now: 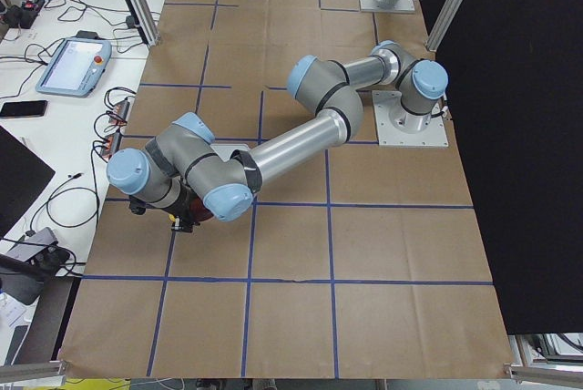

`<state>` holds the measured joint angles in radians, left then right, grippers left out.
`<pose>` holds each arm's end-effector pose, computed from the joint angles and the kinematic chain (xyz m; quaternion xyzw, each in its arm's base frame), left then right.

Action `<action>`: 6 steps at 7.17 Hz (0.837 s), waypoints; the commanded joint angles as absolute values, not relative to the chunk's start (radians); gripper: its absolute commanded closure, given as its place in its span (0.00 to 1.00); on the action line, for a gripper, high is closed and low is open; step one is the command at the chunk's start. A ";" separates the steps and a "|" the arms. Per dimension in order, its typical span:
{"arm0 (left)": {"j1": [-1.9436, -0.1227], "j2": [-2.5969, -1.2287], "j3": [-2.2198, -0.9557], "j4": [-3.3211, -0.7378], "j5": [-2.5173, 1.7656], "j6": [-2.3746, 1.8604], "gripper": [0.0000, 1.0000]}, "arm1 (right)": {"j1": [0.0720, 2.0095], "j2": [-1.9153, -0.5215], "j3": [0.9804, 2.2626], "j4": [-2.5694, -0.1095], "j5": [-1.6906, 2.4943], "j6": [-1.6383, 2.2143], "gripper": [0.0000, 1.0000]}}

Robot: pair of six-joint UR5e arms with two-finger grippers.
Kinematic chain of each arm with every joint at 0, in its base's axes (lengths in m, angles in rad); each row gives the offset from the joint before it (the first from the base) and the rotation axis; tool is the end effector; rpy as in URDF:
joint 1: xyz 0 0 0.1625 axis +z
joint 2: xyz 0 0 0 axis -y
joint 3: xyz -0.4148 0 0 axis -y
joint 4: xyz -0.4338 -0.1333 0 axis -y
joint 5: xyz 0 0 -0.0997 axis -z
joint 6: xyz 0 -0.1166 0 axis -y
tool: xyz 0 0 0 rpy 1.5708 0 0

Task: Weigh mango
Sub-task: 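Lift the mango with the left gripper and carry it toward the scale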

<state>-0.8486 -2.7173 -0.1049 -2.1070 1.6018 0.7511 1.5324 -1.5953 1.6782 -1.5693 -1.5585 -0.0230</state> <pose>0.4726 -0.7327 0.3342 -0.0160 -0.9939 -0.0905 0.0613 0.1150 -0.5165 0.4167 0.0080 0.9991 0.0420 0.0074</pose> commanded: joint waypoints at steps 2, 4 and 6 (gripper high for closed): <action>-0.928 -2.720 -0.115 -2.140 1.568 0.607 0.85 | 1.532 -1.595 1.678 -1.569 -1.559 -0.023 0.00; -0.982 -2.730 -0.117 -2.172 1.568 0.529 0.86 | 1.532 -1.595 1.678 -1.569 -1.559 -0.023 0.00; -0.982 -2.746 -0.120 -2.184 1.568 0.529 0.88 | 1.532 -1.595 1.678 -1.569 -1.559 -0.023 0.00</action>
